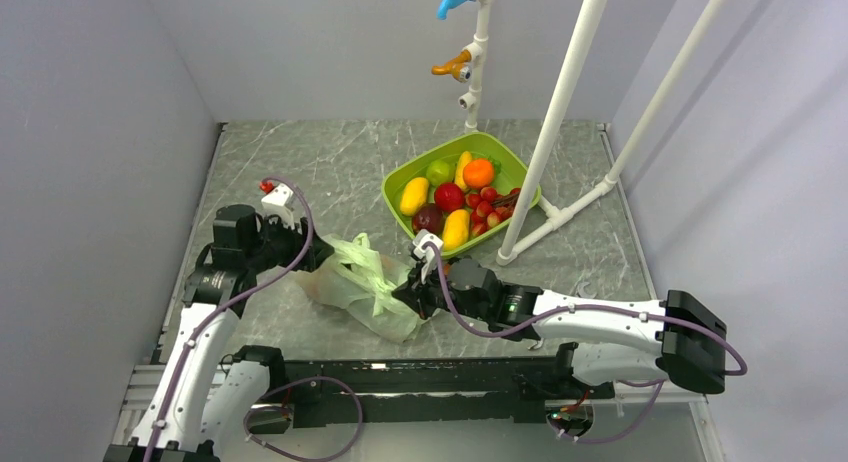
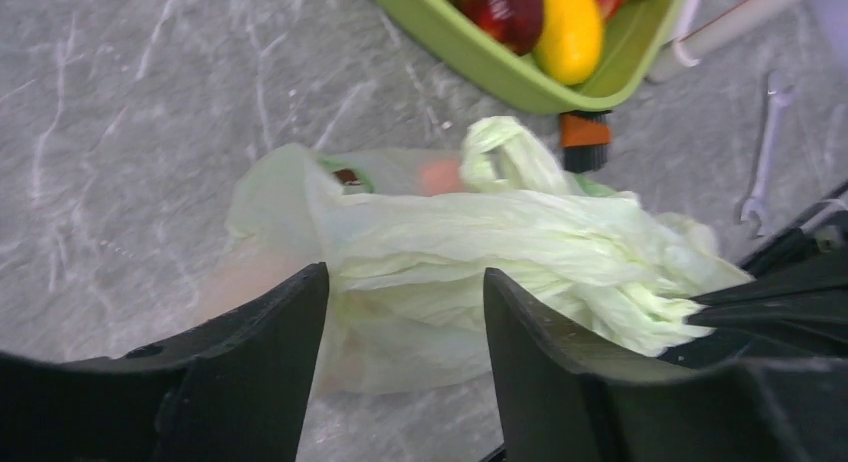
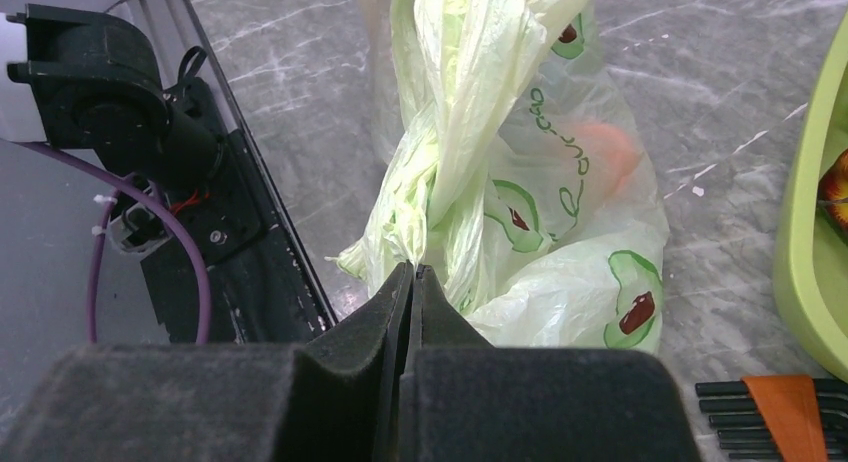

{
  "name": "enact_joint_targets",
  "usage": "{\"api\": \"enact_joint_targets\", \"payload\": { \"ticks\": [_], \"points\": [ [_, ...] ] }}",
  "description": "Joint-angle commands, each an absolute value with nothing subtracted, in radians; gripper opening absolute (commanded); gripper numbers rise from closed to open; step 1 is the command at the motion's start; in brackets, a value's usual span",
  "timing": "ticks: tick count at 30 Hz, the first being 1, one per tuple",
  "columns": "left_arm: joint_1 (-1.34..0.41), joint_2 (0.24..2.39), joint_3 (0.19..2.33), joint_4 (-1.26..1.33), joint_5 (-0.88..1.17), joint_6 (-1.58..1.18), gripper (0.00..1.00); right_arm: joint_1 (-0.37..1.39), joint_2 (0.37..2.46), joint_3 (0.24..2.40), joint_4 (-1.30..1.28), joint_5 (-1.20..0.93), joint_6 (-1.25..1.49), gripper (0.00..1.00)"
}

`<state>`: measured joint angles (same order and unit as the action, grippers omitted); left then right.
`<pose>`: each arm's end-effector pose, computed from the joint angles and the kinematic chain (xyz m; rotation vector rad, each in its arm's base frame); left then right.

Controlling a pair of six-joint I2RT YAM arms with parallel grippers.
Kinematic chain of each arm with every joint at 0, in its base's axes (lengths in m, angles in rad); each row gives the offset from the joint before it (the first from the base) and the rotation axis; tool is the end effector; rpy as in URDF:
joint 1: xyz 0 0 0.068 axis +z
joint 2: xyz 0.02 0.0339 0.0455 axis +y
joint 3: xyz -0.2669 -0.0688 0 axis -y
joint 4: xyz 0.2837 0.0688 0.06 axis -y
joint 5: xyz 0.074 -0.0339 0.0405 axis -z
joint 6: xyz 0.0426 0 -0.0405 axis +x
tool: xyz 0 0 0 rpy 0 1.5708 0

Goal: Take the fake fruits out of the plastic bag
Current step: Untie the plastic bag at the center of the board.

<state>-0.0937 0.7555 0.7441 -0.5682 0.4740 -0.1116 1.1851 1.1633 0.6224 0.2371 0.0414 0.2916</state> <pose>0.2010 -0.0384 0.2920 0.2585 2.1275 -0.6283 0.1143 0.2769 0.2290 -0.8338 1.8108 0.9549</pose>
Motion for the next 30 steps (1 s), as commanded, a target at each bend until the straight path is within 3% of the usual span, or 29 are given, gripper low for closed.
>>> {"api": "enact_joint_targets", "payload": {
  "ticks": [1,7,13,20,27,30],
  "points": [
    [-0.113,0.714,0.747,-0.491,0.566,-0.125,0.68,1.181,1.181,0.691,0.257,0.017,0.300,0.00],
    [-0.431,0.733,0.866,-0.525,0.321,-0.041,0.83,1.180,1.172,0.715,0.214,0.021,0.272,0.00],
    [-0.645,0.946,1.018,-0.616,0.039,0.047,0.84,1.167,1.169,0.700,0.227,0.034,0.267,0.00],
    [-0.675,0.957,0.931,-0.540,0.073,0.063,0.89,1.167,1.149,0.689,0.232,0.036,0.279,0.00],
    [-0.698,0.961,0.879,-0.576,0.055,0.107,0.86,1.166,1.189,0.697,0.250,0.036,0.272,0.00],
    [-0.709,0.966,0.890,-0.587,0.007,0.085,0.70,1.166,1.207,0.695,0.266,0.025,0.286,0.00]
  ]
}}
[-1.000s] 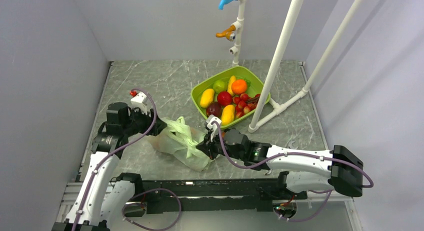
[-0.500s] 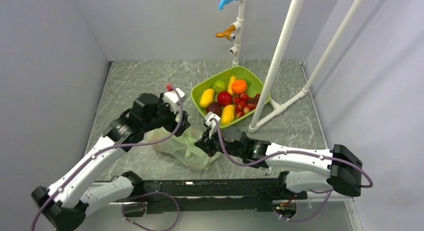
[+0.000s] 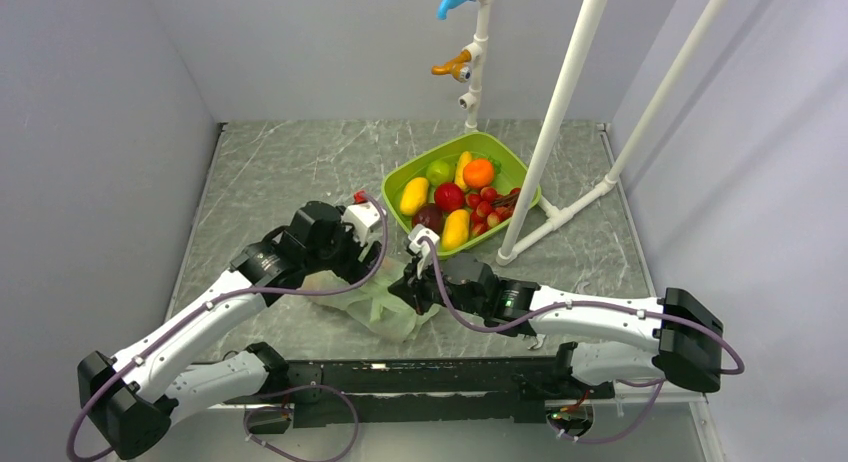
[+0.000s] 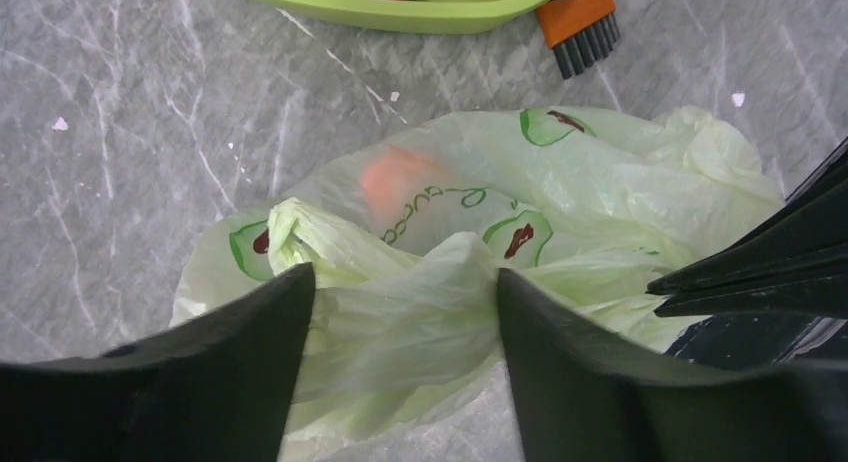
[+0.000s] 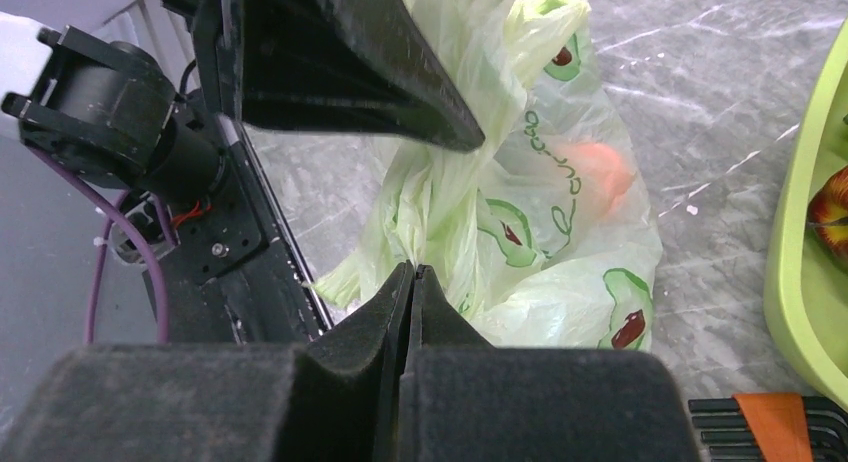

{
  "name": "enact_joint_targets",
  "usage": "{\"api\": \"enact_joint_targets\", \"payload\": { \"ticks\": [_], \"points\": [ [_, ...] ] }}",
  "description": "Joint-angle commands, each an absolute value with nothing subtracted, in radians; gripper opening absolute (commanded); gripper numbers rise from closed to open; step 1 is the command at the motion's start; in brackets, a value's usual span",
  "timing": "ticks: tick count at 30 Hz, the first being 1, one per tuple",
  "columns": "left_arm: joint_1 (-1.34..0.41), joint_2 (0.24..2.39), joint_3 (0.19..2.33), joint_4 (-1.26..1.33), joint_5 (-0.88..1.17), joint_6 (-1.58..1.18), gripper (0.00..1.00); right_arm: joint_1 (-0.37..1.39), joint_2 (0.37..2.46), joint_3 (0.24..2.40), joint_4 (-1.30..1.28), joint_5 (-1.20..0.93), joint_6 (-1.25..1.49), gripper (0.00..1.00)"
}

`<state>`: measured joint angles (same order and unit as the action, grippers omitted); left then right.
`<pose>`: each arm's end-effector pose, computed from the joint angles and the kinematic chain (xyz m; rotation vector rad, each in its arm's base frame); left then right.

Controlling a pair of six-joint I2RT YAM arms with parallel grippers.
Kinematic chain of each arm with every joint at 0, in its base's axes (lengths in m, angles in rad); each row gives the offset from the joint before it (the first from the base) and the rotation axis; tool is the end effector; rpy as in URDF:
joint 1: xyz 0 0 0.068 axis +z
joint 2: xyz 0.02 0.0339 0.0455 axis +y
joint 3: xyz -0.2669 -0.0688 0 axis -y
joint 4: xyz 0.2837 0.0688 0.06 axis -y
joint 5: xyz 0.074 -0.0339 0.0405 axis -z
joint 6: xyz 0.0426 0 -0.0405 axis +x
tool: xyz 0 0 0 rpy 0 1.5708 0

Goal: Take the fake fruits out of the plastic bag
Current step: Untie the plastic bag at the center of the board.

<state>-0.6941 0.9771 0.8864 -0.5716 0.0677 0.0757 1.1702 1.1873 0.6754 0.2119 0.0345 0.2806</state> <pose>0.1907 -0.1625 0.2971 0.8844 2.0834 -0.4093 0.1216 0.2833 0.2399 -0.8321 1.8044 0.9464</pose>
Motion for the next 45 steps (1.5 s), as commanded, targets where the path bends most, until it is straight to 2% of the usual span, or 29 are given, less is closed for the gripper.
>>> {"api": "enact_joint_targets", "payload": {
  "ticks": [1,5,7,9,12,19,26,29,32,37,38,39,45],
  "points": [
    [-0.710,0.964,0.894,-0.589,0.004,0.077,0.62,1.166,1.212,0.691,0.274,0.020,0.292,0.00],
    [-0.708,0.933,0.891,-0.589,-0.116,0.053,0.31,1.166,1.217,0.691,0.266,0.012,0.305,0.00],
    [-0.708,0.908,0.889,-0.589,-0.177,0.041,0.24,1.166,1.219,0.694,0.260,0.019,0.297,0.00],
    [-0.708,0.884,0.887,-0.592,-0.261,0.021,0.11,1.166,1.220,0.702,0.247,0.039,0.291,0.00],
    [-0.709,0.847,0.881,-0.597,-0.378,-0.011,0.01,1.165,1.221,0.712,0.233,0.075,0.297,0.00],
    [-0.707,0.749,0.865,-0.598,-0.563,-0.076,0.00,1.166,1.185,0.659,0.240,0.174,0.375,0.00],
    [-0.707,0.658,0.817,-0.523,-0.496,-0.049,0.00,1.166,1.184,0.649,0.220,0.182,0.385,0.00],
    [-0.707,0.673,0.829,-0.536,-0.476,-0.053,0.00,1.166,1.209,0.710,0.165,0.191,0.383,0.04],
    [-0.707,0.698,0.844,-0.558,-0.470,-0.057,0.00,1.166,1.222,0.766,0.114,0.212,0.368,0.20],
    [-0.706,0.701,0.846,-0.559,-0.457,-0.055,0.00,1.165,1.230,0.851,0.072,0.270,0.333,0.59],
    [-0.706,0.698,0.843,-0.555,-0.451,-0.054,0.00,1.165,1.244,0.873,0.061,0.284,0.328,0.70],
    [-0.706,0.694,0.839,-0.554,-0.445,-0.054,0.00,1.159,1.262,0.901,0.051,0.293,0.325,0.75],
    [-0.706,0.693,0.839,-0.553,-0.429,-0.057,0.00,1.079,1.379,1.046,0.038,0.220,0.361,0.75]
  ]
}}
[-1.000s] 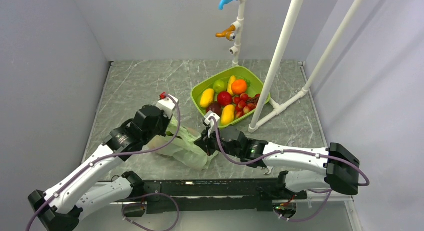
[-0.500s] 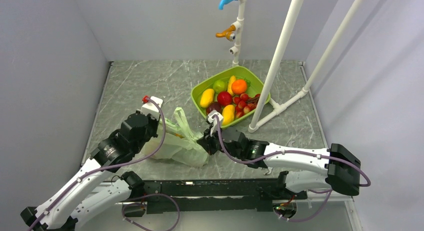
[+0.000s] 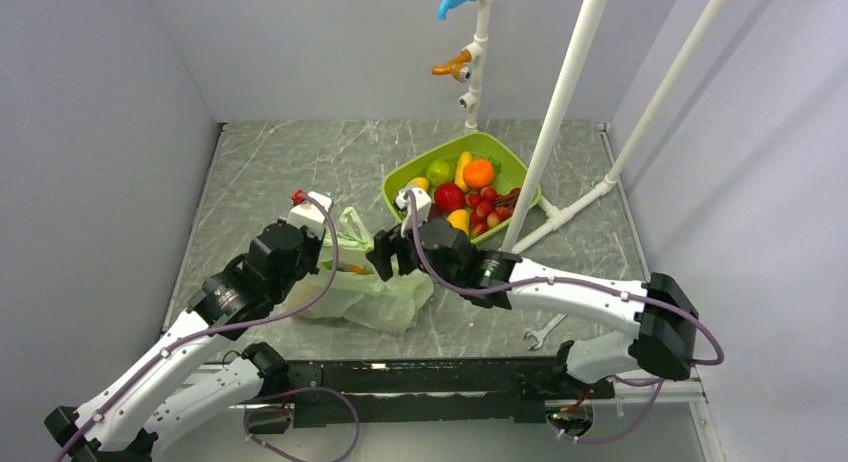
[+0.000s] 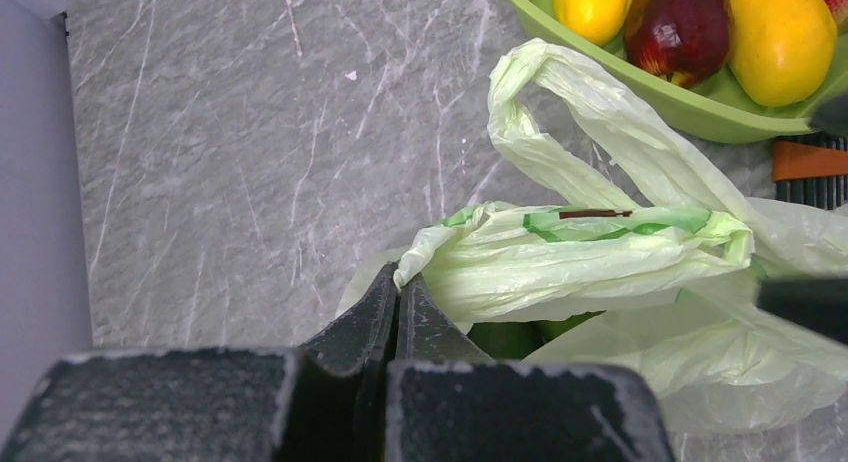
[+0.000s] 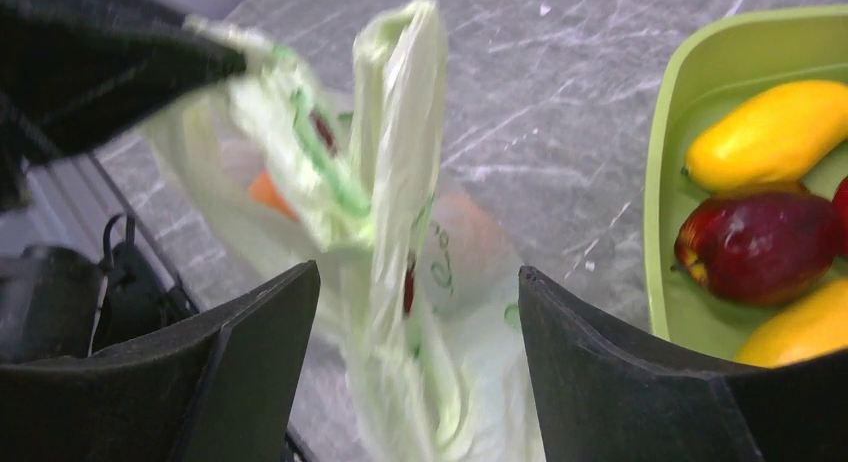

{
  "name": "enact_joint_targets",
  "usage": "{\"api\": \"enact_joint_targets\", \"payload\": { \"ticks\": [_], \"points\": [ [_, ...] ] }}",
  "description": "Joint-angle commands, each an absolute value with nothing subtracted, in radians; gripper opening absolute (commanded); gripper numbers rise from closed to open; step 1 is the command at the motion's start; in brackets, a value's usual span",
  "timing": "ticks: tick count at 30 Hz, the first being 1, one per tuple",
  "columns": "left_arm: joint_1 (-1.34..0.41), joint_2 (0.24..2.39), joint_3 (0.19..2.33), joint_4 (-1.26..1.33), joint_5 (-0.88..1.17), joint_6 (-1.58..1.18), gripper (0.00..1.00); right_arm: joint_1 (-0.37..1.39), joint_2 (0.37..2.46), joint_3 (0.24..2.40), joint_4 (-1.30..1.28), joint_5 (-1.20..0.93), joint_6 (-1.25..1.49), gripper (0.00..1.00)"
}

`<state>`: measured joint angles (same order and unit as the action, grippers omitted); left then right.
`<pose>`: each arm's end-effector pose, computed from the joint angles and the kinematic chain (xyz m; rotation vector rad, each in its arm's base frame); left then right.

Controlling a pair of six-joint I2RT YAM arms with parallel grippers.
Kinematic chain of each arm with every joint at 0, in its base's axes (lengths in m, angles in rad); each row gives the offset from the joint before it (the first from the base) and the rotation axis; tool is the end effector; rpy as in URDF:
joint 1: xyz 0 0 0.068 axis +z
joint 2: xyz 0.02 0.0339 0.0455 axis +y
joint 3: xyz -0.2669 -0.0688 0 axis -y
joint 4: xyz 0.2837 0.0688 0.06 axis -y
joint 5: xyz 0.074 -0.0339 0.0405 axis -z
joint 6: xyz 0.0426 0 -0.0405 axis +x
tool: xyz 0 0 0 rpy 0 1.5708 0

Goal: Take the fake fruits out of the plastic bag
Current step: Untie the plastic bag at the center of the board, then adjust the plastic bag at the center of the board.

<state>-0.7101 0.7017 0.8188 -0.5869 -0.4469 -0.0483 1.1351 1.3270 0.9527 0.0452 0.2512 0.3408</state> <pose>0.1569 -0.1106 0.3276 0.3806 1.9548 -0.0318 0.1576 0.3134 0.2874 -0.5935 1.8715 0.7582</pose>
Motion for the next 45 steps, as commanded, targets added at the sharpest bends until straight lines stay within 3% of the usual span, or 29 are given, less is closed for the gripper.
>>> {"api": "enact_joint_targets", "payload": {
  "ticks": [1,7,15,37,39,43,45],
  "points": [
    [-0.706,0.694,0.840,-0.554,-0.431,-0.057,0.00,1.060,1.387,1.052,0.061,0.182,0.371,0.74],
    [-0.706,0.696,0.839,-0.556,-0.439,-0.058,0.00,0.980,1.469,1.129,0.154,-0.030,0.423,0.74],
    [-0.707,0.710,0.842,-0.557,-0.429,-0.057,0.00,0.957,1.609,1.243,0.154,-0.113,0.489,0.72],
    [-0.706,0.714,0.841,-0.558,-0.429,-0.058,0.00,0.872,1.691,1.300,0.240,-0.294,0.632,0.71],
    [-0.707,0.713,0.839,-0.556,-0.429,-0.058,0.00,0.870,1.697,1.308,0.232,-0.294,0.625,0.63],
    [-0.707,0.718,0.842,-0.556,-0.424,-0.057,0.00,0.871,1.680,1.301,0.210,-0.266,0.615,0.22],
    [-0.706,0.722,0.844,-0.560,-0.433,-0.059,0.00,0.870,1.651,1.291,0.185,-0.241,0.591,0.09]
  ]
}}
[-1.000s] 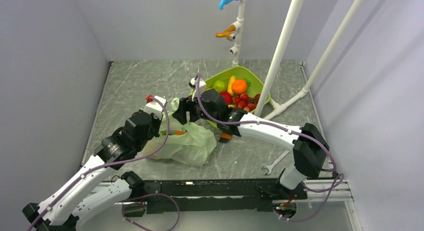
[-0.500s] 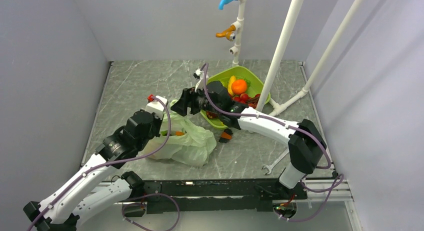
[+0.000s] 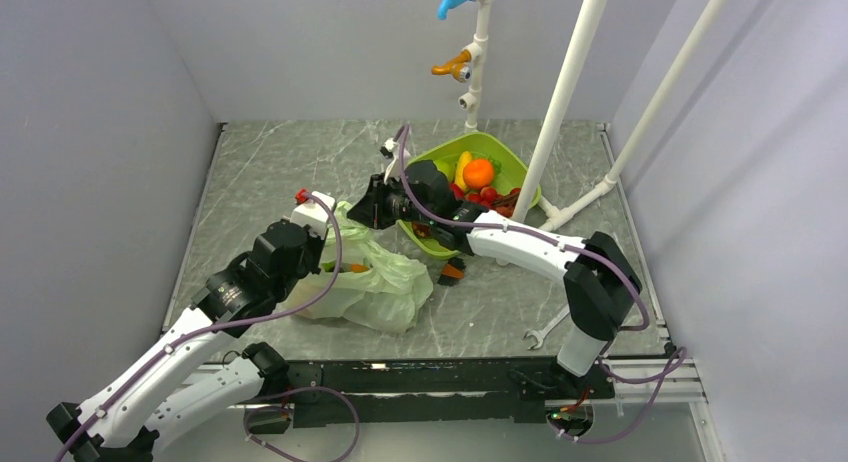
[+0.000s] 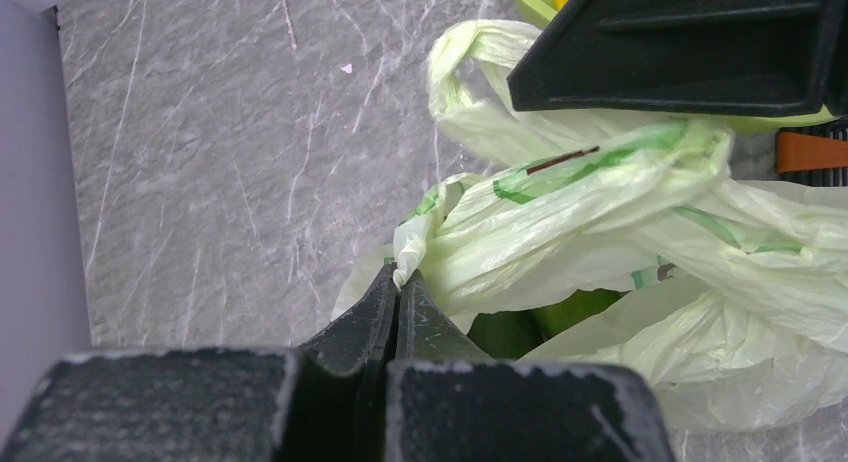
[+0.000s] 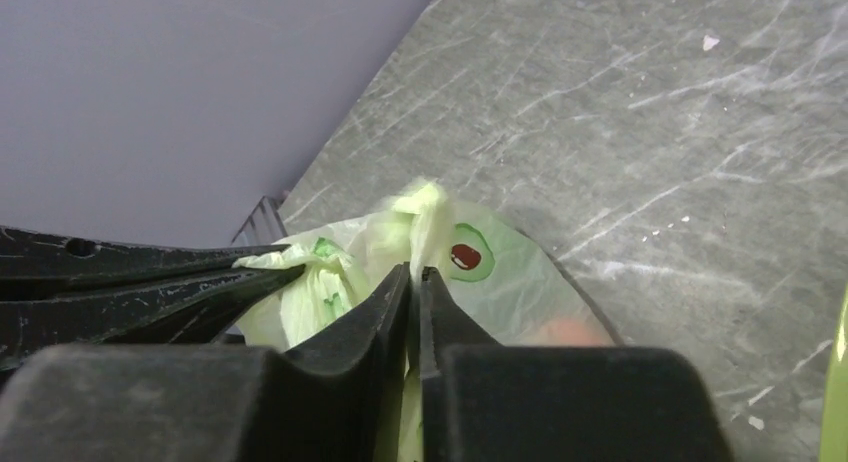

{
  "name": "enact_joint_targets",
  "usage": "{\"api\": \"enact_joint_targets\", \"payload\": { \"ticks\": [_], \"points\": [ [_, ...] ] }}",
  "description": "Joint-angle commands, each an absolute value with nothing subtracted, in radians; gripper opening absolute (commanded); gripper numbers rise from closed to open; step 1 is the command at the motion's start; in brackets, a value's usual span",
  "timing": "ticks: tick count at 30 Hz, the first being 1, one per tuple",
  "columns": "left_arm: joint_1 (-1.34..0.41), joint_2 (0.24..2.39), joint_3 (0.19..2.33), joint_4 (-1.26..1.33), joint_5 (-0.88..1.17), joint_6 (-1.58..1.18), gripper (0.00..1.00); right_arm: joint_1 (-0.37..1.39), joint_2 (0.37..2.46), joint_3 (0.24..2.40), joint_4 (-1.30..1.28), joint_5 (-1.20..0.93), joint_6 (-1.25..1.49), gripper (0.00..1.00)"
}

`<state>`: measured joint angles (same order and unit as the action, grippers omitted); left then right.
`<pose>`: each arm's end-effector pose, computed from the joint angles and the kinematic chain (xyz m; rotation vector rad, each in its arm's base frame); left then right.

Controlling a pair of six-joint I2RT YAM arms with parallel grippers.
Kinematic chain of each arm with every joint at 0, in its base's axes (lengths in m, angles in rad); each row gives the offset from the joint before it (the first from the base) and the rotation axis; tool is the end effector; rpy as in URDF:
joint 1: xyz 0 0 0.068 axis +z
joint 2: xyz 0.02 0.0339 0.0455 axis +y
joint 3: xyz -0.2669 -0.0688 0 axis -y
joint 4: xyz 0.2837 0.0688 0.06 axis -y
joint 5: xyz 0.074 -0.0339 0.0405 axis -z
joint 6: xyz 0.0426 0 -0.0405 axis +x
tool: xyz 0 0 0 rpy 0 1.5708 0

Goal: Take the fake fruits out of the plastic bag
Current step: Adjust the plastic bag at the center of the board.

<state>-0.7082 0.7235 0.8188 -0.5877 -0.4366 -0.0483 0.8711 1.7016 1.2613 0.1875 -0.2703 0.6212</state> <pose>0.1605 -0.1137 0.3237 0.3961 1.9743 -0.0296 0.2801 0.3504 0.2827 -0.4598 1.9649 1.2555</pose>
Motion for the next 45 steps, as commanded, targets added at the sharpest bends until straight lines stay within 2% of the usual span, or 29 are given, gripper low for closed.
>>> {"api": "enact_joint_targets", "payload": {
  "ticks": [1,3,8,15,22,26,30,37,45],
  "points": [
    [-0.706,0.723,0.845,-0.563,-0.447,-0.062,0.00,0.871,1.630,1.287,0.168,-0.227,0.572,0.05],
    [-0.707,0.726,0.850,-0.573,-0.491,-0.072,0.00,0.871,1.566,1.256,0.145,-0.210,0.528,0.00],
    [-0.704,0.729,0.851,-0.587,-0.595,-0.099,0.00,0.870,1.371,1.073,0.190,-0.197,0.421,0.00],
    [-0.692,0.755,0.863,-0.612,-0.695,-0.139,0.00,0.872,1.139,0.908,0.110,-0.354,0.241,0.00],
    [-0.641,0.773,0.866,-0.629,-0.812,-0.207,0.00,0.869,0.938,0.818,0.038,-0.216,0.213,0.00],
    [-0.552,0.758,0.851,-0.582,-0.721,-0.194,0.00,0.860,0.951,0.887,0.023,-0.085,0.170,0.00],
    [-0.468,0.740,0.839,-0.541,-0.557,-0.184,0.00,0.847,1.048,1.016,0.062,-0.063,0.141,0.00],
    [-0.423,0.720,0.834,-0.540,-0.564,-0.188,0.00,0.817,1.219,1.293,0.011,-0.047,0.079,0.00],
    [-0.372,0.671,0.817,-0.495,-0.456,-0.179,0.00,0.809,1.098,1.227,0.005,-0.173,0.026,0.00]
  ]
}}
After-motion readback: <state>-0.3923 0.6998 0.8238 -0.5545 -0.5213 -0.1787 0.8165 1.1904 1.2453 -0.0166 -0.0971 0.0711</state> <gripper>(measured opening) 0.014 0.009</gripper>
